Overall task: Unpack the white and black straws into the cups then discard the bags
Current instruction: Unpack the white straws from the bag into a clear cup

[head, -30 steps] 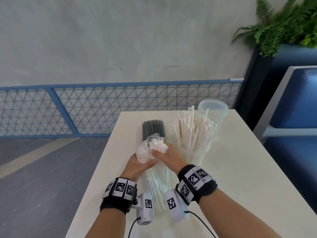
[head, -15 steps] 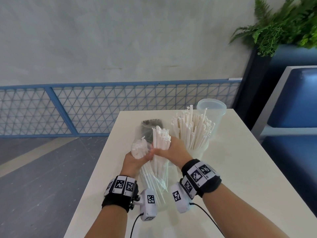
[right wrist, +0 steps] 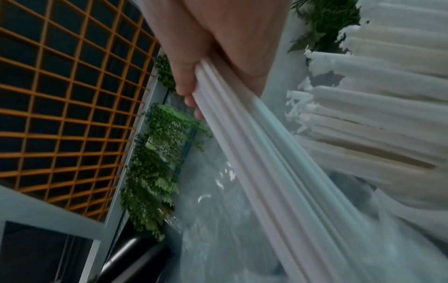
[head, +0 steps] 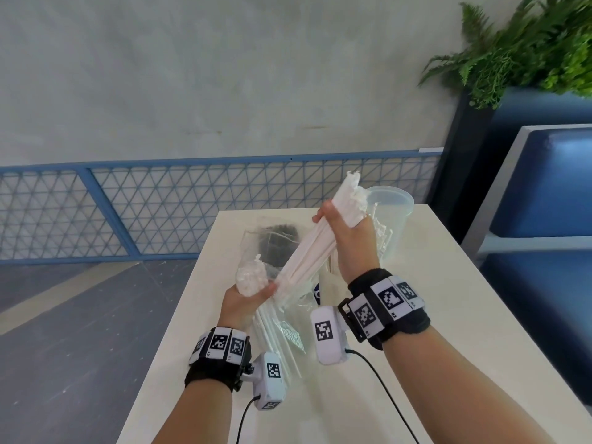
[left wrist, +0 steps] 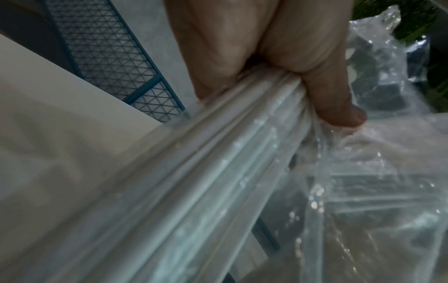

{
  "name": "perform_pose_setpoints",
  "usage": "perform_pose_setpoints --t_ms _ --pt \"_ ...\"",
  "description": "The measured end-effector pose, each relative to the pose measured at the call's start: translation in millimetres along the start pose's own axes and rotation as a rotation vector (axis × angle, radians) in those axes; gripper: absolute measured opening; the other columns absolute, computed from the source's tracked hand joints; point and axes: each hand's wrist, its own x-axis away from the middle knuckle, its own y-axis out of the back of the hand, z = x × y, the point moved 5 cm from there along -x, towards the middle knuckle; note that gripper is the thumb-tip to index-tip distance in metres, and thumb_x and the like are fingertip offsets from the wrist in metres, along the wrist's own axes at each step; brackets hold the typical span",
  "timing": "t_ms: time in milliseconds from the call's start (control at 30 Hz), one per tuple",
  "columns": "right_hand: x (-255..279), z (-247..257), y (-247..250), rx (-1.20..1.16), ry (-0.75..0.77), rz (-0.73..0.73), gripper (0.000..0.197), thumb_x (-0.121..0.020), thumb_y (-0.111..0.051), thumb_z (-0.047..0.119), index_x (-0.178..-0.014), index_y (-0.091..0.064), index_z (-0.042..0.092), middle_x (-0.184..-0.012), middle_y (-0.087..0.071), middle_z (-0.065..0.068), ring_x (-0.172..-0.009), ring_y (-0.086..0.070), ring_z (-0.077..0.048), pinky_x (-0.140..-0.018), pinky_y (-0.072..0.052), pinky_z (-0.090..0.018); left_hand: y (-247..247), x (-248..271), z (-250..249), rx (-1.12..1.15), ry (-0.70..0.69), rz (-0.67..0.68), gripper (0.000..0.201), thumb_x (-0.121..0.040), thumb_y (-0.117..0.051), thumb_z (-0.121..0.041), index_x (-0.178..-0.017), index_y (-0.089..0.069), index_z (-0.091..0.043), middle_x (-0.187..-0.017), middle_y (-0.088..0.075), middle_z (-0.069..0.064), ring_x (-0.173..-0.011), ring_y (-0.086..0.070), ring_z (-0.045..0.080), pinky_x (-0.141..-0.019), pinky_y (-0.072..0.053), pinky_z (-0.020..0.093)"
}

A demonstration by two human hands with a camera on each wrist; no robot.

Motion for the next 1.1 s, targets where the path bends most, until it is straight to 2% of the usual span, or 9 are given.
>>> perform_pose_setpoints --t_ms 100,233,333,433,567,700,933,1033,1100 --pt "-9 6 13 -0.063 0.019 -0.087 0.025 -0.086 -0.06 0.024 -0.062 -0.061 0.023 -0.075 -0.062 -0.006 -0.07 -0.055 -0.017 -0.067 -0.046 -0.033 2 -4 6 -0.001 0.011 -0.044 0.015 -0.073 -0.076 -0.013 -0.073 -0.061 -0.013 -0.065 -0.063 0.0 -0.068 -0.059 0.018 -0.056 -0.046 0.022" --pt "-18 21 30 -0.138 0.059 -0.179 0.027 -0.088 -0.059 0.024 -0.061 -0.062 0.024 -0.068 -0.062 0.001 -0.07 -0.055 -0.022 -0.073 -0.047 -0.045 11 -9 12 -0.054 0.027 -0.115 0.022 -0.073 -0.077 -0.02 -0.071 -0.057 -0.013 -0.072 -0.059 0.005 -0.07 -0.055 0.022 -0.06 -0.046 0.023" --pt "-22 40 43 -0.081 0.118 -0.263 0.019 -0.088 -0.058 0.023 -0.07 -0.057 0.019 -0.068 -0.06 0.001 -0.063 -0.054 -0.015 -0.065 -0.048 -0.032 22 -12 16 -0.064 0.062 -0.211 0.026 -0.074 -0.077 -0.023 -0.071 -0.054 -0.012 -0.077 -0.057 0.007 -0.081 -0.054 0.024 -0.072 -0.042 0.031" --pt "-25 51 47 0.026 0.209 -0.286 0.012 -0.089 -0.058 0.02 -0.08 -0.055 0.012 -0.075 -0.057 0.0 -0.064 -0.053 -0.005 -0.061 -0.044 -0.015 24 -12 11 -0.052 0.043 -0.212 0.029 -0.074 -0.077 -0.023 -0.09 -0.059 -0.007 -0.089 -0.061 0.009 -0.088 -0.057 0.024 -0.076 -0.041 0.03" --pt "-26 39 36 0.186 0.252 -0.199 0.026 -0.089 -0.059 0.02 -0.105 -0.058 0.0 -0.078 -0.053 0.016 -0.067 -0.051 0.014 -0.065 -0.04 -0.003 12 -10 3 -0.06 -0.028 -0.14 0.033 -0.07 -0.079 -0.024 -0.095 -0.064 -0.007 -0.087 -0.066 0.008 -0.083 -0.062 0.023 -0.073 -0.048 0.027" --pt "-28 3 33 0.334 0.156 -0.133 0.017 -0.088 -0.059 0.019 -0.099 -0.06 0.005 -0.073 -0.055 0.014 -0.064 -0.052 0.011 -0.06 -0.039 -0.007 3 -6 -4 -0.099 -0.078 -0.097 0.019 -0.075 -0.075 -0.019 -0.079 -0.059 -0.011 -0.071 -0.058 0.002 -0.065 -0.054 0.013 -0.047 -0.043 0.007" --pt "-20 -47 36 0.475 -0.052 -0.017 0.024 -0.085 -0.063 0.02 -0.103 -0.061 0.004 -0.083 -0.059 0.002 -0.07 -0.052 -0.011 -0.067 -0.039 -0.022 6 -9 1 0.004 -0.1 -0.075 0.062 -0.055 -0.079 -0.04 -0.096 -0.066 0.005 -0.09 -0.067 0.014 -0.082 -0.062 0.022 -0.073 -0.05 0.027" --pt "-19 -38 39 0.491 -0.017 -0.075 0.031 -0.083 -0.066 0.017 -0.111 -0.054 0.011 -0.087 -0.057 0.005 -0.078 -0.053 -0.015 -0.077 -0.046 -0.031 5 -10 1 0.032 -0.099 -0.07 0.056 -0.058 -0.08 -0.034 -0.098 -0.066 0.003 -0.095 -0.069 0.015 -0.088 -0.065 0.024 -0.081 -0.051 0.032" --pt "-18 -23 40 0.424 0.136 -0.119 0.048 -0.079 -0.066 0.009 -0.118 -0.045 0.027 -0.092 -0.054 0.014 -0.08 -0.053 -0.007 -0.084 -0.046 -0.025 4 -11 2 0.041 -0.091 -0.068 0.045 -0.066 -0.08 -0.024 -0.098 -0.066 0.004 -0.095 -0.069 0.016 -0.088 -0.064 0.024 -0.08 -0.051 0.031"
